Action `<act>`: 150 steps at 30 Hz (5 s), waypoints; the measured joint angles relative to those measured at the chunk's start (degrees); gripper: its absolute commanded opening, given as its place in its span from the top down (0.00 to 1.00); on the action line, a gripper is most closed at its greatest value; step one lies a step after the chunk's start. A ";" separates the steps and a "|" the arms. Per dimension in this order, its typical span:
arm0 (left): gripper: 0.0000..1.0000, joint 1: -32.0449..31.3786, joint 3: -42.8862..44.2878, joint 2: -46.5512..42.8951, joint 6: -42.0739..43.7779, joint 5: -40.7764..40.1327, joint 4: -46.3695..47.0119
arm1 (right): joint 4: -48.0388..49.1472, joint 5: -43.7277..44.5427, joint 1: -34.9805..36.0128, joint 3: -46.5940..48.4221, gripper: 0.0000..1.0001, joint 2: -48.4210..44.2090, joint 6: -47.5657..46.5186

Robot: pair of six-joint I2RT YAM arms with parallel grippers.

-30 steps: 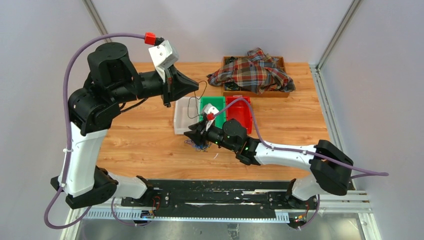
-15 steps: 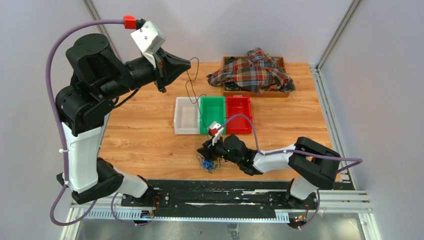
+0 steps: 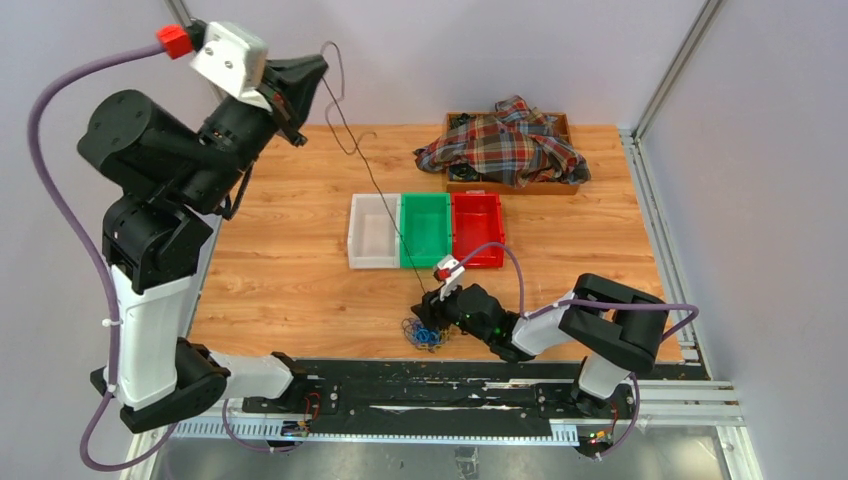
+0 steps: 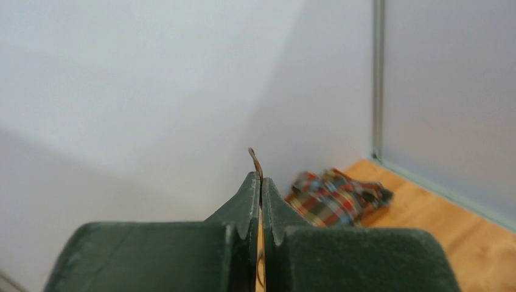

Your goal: Untangle the cables

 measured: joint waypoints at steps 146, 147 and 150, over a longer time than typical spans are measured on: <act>1.00 0.94 -48.61 0.44 22.01 -13.86 15.69 | -27.08 12.33 -9.79 1.29 0.33 -30.38 3.74; 0.99 0.94 -48.94 0.59 21.29 -13.94 14.82 | -27.10 12.31 -9.81 1.29 0.33 -30.25 3.78; 1.00 0.94 -49.03 1.31 19.63 -14.12 13.84 | -27.54 12.33 -9.84 1.29 0.33 -30.03 3.96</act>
